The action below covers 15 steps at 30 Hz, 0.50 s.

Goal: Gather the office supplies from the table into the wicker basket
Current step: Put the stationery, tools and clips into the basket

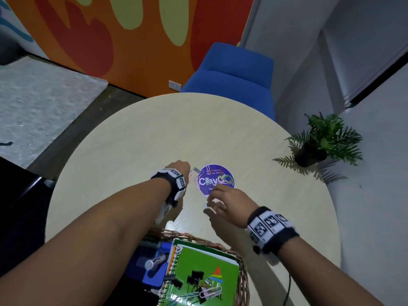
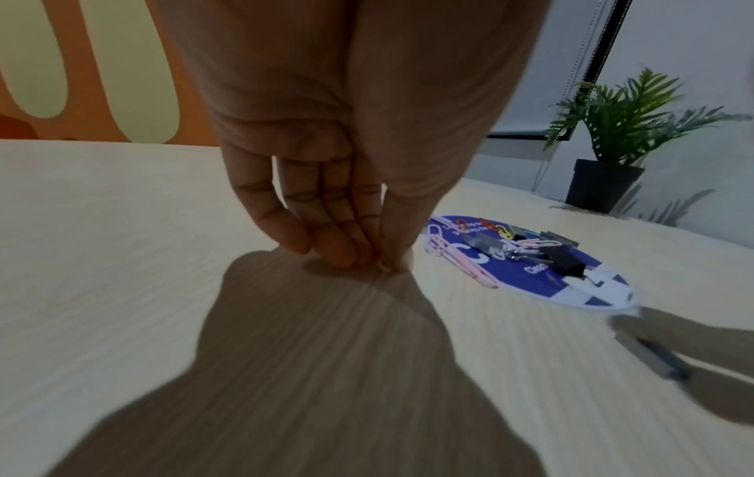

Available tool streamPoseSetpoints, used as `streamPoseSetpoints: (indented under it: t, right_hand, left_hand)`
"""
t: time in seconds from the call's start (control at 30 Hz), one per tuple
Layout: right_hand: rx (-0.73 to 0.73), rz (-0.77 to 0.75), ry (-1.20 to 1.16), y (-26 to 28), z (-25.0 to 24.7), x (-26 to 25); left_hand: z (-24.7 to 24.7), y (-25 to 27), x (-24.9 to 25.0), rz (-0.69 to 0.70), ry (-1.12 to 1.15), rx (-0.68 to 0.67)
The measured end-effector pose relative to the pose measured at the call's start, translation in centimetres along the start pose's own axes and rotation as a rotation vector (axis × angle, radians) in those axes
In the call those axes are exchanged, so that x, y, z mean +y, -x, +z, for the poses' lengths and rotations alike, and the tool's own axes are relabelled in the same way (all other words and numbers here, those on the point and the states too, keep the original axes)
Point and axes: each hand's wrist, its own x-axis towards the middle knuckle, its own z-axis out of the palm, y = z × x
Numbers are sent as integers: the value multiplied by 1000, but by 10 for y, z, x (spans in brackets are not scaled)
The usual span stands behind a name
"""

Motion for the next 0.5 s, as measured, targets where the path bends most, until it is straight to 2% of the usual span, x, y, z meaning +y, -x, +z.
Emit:
streamPoseSetpoints:
  t: [0.2,0.4,0.5]
  right_hand:
    - [-30,-63,155,-37,45,11]
    - [-24,57,94,-42,56,17]
    - [-56,142,58,-46,52,20]
  left_hand:
    - [6,15,1,8,-97,11]
    - [6,19,-7,92,-132,-16]
    - [-6,31,-14,217,11,27]
